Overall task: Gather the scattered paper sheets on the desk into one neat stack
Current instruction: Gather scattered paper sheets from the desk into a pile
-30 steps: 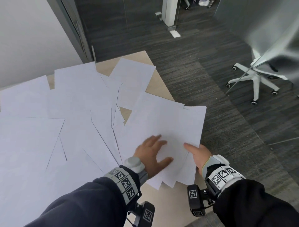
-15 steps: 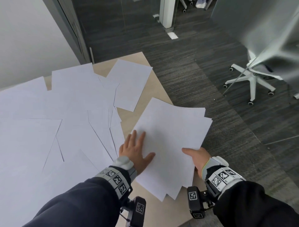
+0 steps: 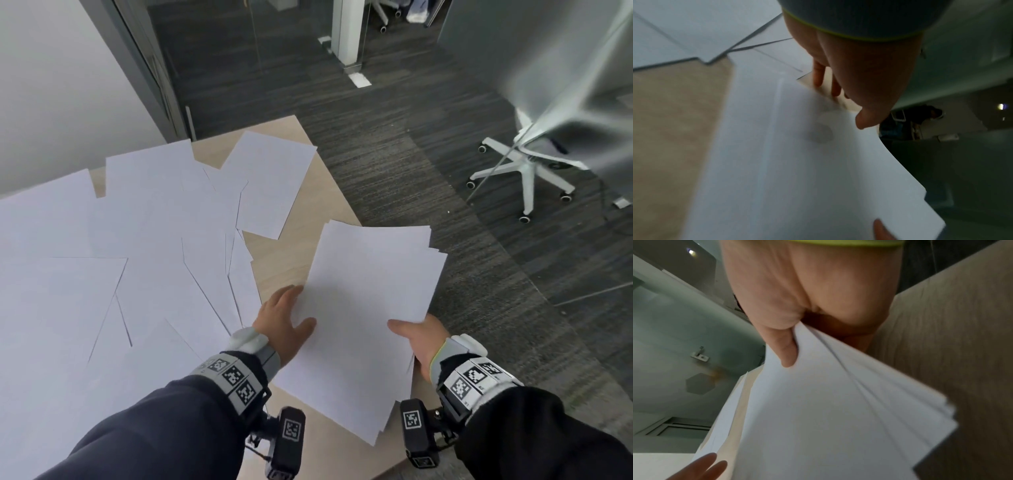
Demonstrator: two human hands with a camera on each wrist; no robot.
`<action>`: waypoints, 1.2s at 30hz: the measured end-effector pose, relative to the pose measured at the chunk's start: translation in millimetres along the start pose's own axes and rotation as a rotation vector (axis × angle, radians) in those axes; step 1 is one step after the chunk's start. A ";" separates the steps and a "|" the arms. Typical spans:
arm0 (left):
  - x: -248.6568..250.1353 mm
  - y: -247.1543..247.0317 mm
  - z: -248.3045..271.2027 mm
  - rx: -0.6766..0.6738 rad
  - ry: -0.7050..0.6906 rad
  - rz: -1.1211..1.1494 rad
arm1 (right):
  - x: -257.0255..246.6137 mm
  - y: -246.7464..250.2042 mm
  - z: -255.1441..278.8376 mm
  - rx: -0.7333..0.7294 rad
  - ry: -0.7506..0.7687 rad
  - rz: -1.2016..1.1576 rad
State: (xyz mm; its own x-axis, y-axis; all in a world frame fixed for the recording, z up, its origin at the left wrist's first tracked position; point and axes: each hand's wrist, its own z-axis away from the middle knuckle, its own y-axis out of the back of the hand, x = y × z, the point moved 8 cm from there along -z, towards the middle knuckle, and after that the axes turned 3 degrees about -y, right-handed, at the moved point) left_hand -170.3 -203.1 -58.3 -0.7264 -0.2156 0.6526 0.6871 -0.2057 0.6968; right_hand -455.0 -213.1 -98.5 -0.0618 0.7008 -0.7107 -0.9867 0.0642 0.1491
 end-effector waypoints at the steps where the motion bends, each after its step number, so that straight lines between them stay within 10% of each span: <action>1: -2.2 4.5 -4.6 0.019 0.055 0.062 | -4.6 -0.4 4.3 -0.020 0.024 0.003; 7: -0.4 29.0 -14.1 0.056 0.281 0.533 | -37.2 -7.4 29.1 -0.136 0.154 -0.017; 18: 55.5 92.8 6.1 0.294 -0.047 1.045 | -128.7 -17.0 72.0 -0.273 0.433 -0.197; 36: 43.0 81.9 36.2 0.364 -0.049 0.973 | -96.0 -14.6 80.0 -0.193 0.460 0.100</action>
State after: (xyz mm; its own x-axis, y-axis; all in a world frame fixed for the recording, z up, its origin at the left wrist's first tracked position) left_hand -145.8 -194.7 37.7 0.1338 -0.0930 0.9866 0.9362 0.3384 -0.0951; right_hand -422.7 -224.5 22.6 -0.1740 0.3084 -0.9352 -0.9798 -0.1497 0.1329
